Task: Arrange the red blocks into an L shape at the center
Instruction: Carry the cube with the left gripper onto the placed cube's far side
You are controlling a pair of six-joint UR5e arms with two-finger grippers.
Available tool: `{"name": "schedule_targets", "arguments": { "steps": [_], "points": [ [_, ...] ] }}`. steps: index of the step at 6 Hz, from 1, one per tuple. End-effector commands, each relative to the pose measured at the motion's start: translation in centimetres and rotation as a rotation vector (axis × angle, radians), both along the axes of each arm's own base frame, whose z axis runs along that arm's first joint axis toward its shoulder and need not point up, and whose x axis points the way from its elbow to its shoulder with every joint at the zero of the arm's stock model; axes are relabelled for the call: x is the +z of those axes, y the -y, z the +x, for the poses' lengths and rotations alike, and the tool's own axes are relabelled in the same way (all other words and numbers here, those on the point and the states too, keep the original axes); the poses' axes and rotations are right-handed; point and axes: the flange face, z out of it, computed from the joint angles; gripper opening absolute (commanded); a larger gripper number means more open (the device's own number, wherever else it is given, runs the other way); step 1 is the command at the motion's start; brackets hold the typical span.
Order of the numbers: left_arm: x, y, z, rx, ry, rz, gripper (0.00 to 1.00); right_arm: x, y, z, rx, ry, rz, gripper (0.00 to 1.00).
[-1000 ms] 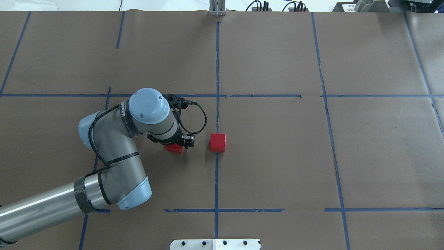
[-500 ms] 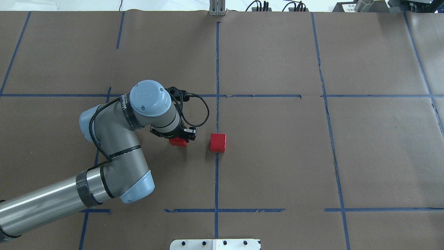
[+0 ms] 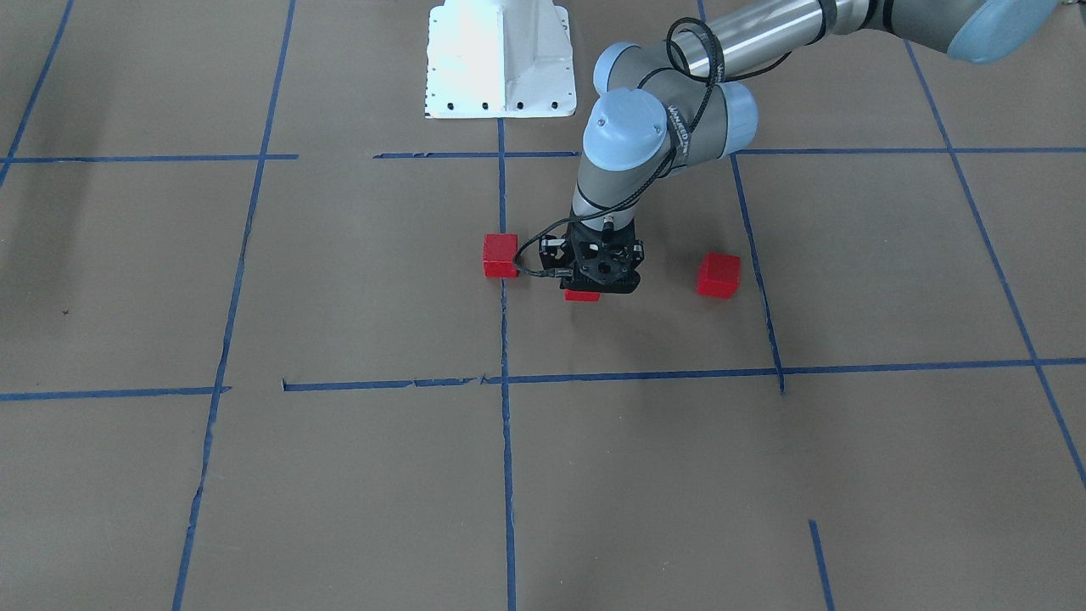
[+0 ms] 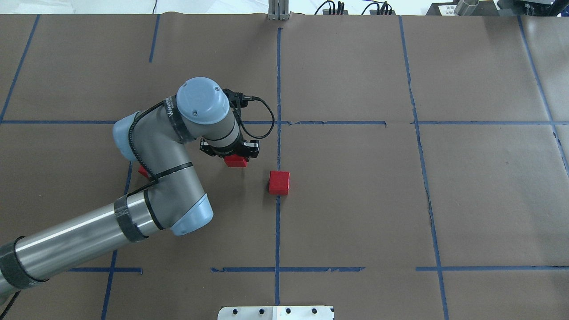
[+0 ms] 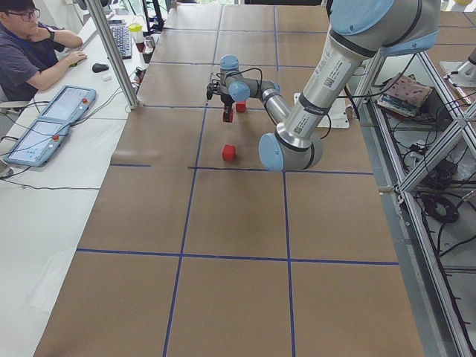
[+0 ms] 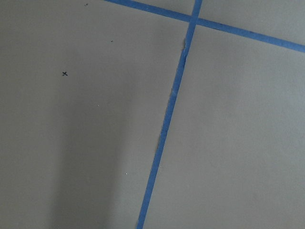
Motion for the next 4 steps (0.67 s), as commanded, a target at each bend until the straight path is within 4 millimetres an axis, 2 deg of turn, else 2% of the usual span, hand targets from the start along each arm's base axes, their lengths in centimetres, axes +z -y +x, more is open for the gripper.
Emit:
{"name": "schedule_targets", "arguments": {
  "steps": [1,2,4],
  "points": [
    [-4.1,3.1,4.8,-0.022,0.019,-0.038,0.25,0.1,0.0,0.1,0.001,-0.001,-0.001,1.00],
    [-5.3,3.0,6.7,-0.008,0.028,-0.043,0.25,0.1,0.0,0.0,0.000,-0.001,-0.001,1.00],
    [-5.6,0.8,8.4,0.027,0.027,-0.038,0.26,0.1,0.0,0.1,0.001,-0.002,-0.003,1.00]
  ]
}}
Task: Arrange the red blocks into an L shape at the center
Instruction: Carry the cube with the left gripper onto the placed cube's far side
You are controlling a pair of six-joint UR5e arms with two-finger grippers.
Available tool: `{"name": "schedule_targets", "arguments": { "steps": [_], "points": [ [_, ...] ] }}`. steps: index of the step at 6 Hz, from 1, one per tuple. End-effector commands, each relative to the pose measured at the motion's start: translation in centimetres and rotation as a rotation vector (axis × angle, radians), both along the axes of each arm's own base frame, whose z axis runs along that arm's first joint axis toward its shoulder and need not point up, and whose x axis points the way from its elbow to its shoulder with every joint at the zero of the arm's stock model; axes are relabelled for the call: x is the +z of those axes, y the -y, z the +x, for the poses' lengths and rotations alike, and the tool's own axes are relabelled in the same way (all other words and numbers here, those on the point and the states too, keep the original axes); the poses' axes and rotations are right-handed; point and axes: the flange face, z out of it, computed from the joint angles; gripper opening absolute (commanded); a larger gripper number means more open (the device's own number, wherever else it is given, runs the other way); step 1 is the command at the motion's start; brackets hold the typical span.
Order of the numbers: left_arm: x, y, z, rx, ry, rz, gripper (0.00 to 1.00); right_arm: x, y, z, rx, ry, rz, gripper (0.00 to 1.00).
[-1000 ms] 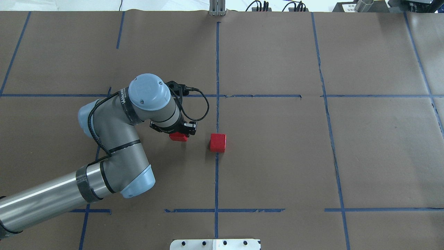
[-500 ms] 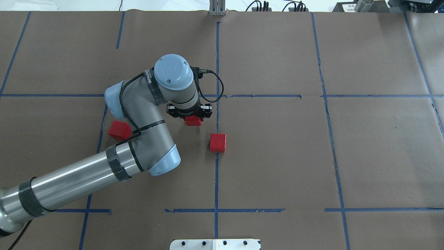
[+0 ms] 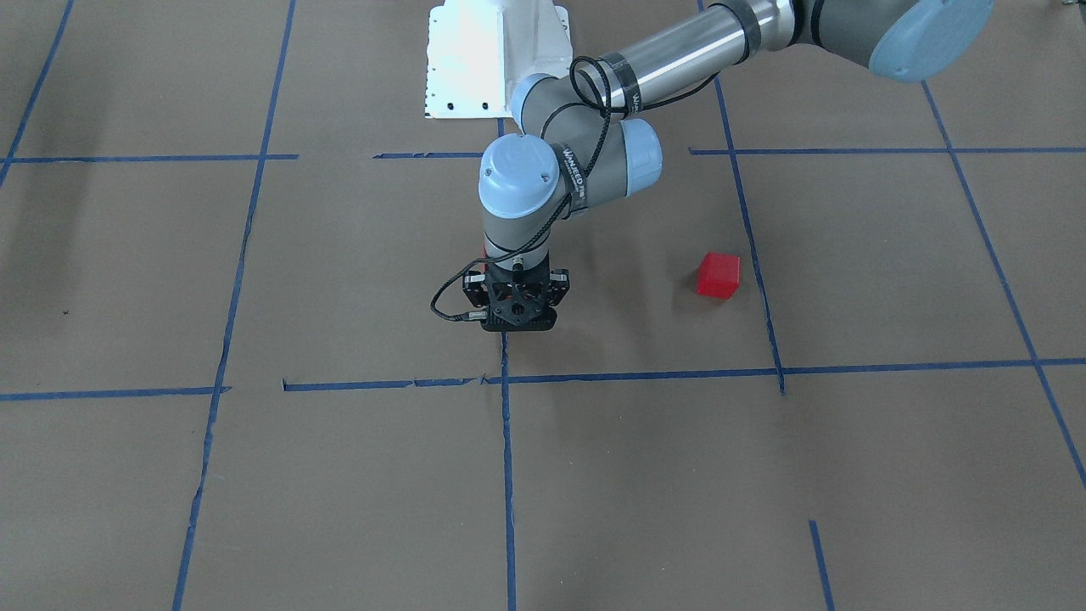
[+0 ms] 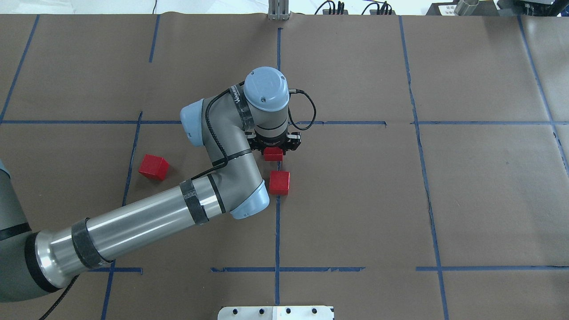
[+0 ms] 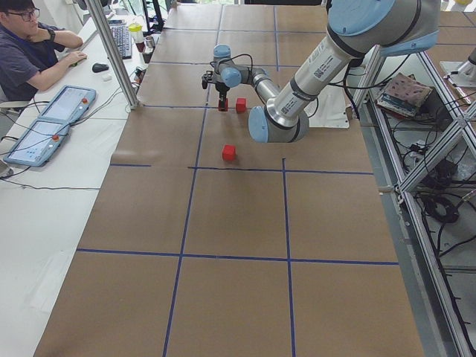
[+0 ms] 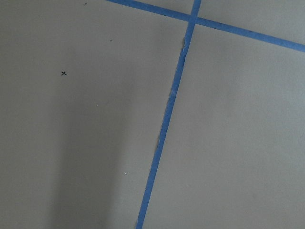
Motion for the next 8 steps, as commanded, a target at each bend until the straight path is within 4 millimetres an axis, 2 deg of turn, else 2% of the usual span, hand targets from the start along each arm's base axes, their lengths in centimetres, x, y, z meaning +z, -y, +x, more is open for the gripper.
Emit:
{"name": "schedule_targets", "arguments": {
  "steps": [1,8],
  "points": [
    [-0.30,-1.13,1.05,0.021,-0.001,0.003,0.26,0.05,-0.01,0.04,0.001,0.000,-0.001,1.00],
    [-0.64,-1.33,1.09,0.032,0.003,0.002,0.26,0.16,-0.15,0.04,0.001,0.000,-0.004,1.00]
  ]
}}
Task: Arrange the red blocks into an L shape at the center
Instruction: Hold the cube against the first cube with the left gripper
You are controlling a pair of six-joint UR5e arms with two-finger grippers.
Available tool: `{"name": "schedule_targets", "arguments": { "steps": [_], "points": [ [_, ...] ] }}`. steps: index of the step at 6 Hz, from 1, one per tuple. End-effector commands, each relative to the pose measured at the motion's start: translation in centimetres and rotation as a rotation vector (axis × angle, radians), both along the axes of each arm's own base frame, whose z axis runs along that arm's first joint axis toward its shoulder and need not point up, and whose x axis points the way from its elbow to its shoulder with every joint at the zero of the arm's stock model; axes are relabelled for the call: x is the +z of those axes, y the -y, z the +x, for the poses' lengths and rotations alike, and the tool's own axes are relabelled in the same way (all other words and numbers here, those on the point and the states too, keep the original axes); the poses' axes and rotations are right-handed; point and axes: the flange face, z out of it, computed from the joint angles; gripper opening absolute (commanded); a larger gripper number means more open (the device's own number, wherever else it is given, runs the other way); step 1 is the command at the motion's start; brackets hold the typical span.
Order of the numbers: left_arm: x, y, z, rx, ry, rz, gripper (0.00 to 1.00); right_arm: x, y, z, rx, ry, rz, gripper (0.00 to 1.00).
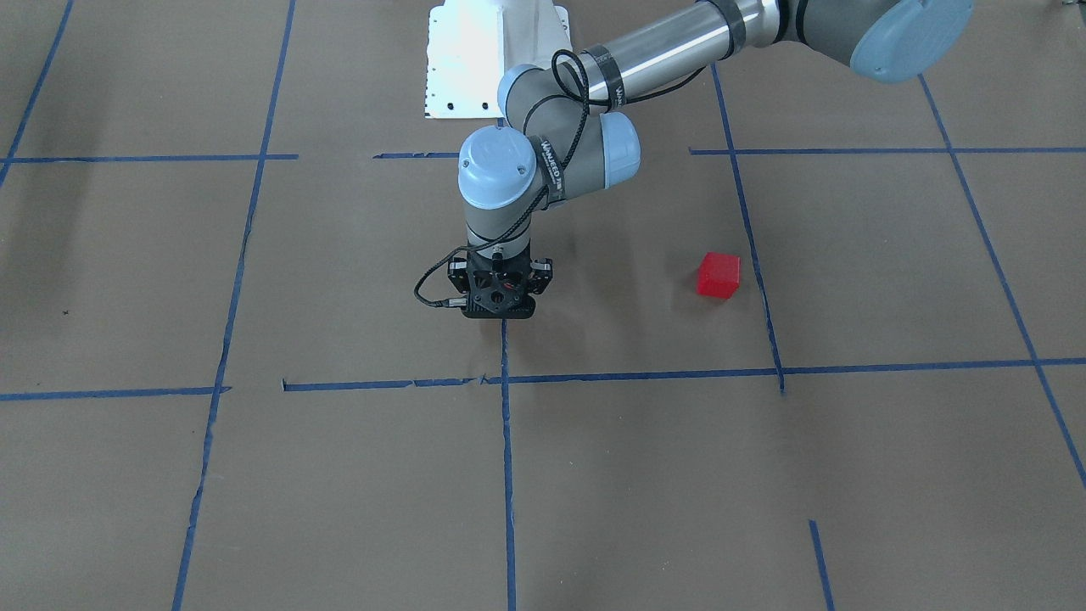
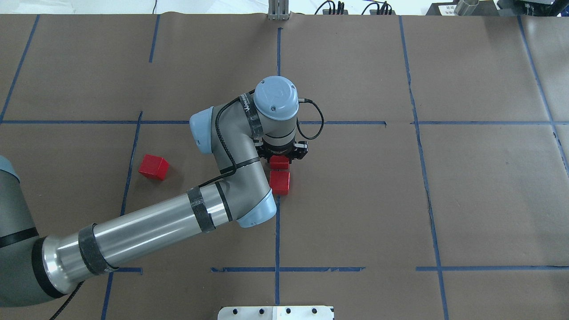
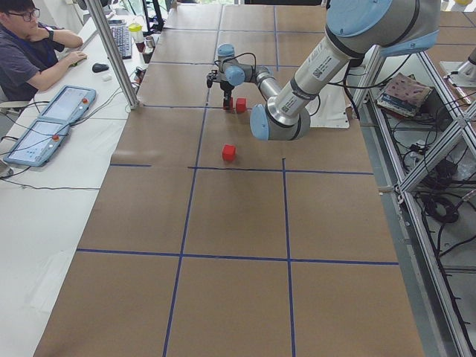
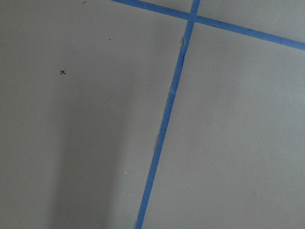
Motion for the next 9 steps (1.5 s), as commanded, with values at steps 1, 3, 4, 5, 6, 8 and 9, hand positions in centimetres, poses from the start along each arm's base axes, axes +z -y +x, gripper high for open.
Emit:
{"name": "schedule_targets", "arguments": {
  "steps": [1,3,4,5,6,8,9],
  "points": [
    [0.1,0.0,0.0,0.002,0.002,-0.003,0.26,0.2,-0.1,0.0,-0.002,-0.002,-0.003,1.00],
    [0.1,-0.1,-0.1,0.001,0.000,-0.004,0.26,0.3,-0.1,0.0,-0.001,-0.002,-0.004,1.00],
    [0.1,-0.2,0.0,0.002,0.000,-0.004,0.26,0.3,-0.1,0.0,-0.002,-0.002,-0.004,1.00],
    [0.0,-0.5,0.2,0.005,-0.002,-0.004,0.26,0.3,-0.1,0.0,-0.002,-0.002,-0.004,1.00],
    [0.0,-0.6,0.3,0.005,-0.003,-0.008,0.26,0.3,-0.1,0.0,-0.002,0.000,-0.005,1.00],
    [0.0,-1.1,0.6,0.012,-0.002,-0.009,0.26,0.3,-0.1,0.0,-0.002,0.000,-0.005,1.00],
    [0.2,-1.1,0.6,0.012,0.000,-0.010,0.27,0.3,-0.1,0.0,-0.001,-0.002,-0.004,1.00]
  ]
}}
